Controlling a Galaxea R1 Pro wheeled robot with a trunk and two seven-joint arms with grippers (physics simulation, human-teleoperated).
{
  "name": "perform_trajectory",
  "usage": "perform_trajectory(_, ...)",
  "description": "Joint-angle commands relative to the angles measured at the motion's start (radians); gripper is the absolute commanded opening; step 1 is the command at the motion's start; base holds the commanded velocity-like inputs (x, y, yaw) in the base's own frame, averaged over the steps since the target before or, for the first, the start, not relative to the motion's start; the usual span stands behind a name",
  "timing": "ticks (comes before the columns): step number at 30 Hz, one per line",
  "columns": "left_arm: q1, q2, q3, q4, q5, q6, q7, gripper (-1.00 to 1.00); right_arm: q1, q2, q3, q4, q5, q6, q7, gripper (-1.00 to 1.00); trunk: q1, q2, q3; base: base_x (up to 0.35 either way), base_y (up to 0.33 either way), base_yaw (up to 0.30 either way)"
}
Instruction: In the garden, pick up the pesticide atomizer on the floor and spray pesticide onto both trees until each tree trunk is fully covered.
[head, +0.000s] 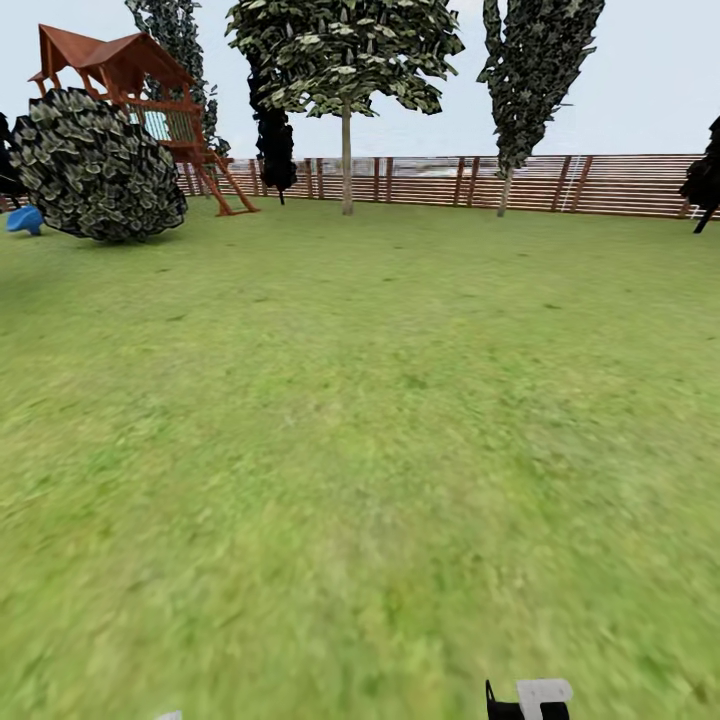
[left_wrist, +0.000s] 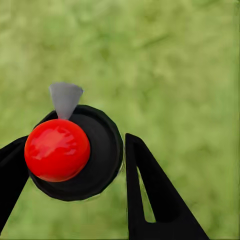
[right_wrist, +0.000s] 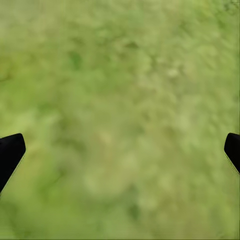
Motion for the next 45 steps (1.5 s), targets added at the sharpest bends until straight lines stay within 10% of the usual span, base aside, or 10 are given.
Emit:
perform_trajectory(1, 0.000, 0.000, -0.009, 0.000, 0.005, -0.003, 0.004, -1.00, -0.001, 0.000, -0.006, 0.001, 0.011, -0.002, -0.005, 1.00, 0.000, 0.000, -0.001, 0.339, 0.000, 0.000)
perform_trajectory(45, 0.000, -0.001, -0.010, -0.001, 0.006, -0.003, 0.002, -1.00, -0.001, 0.000, -0.006, 0.001, 0.011, -0.002, -0.005, 1.00, 0.000, 0.000, -0.001, 0.339, 0.000, 0.000)
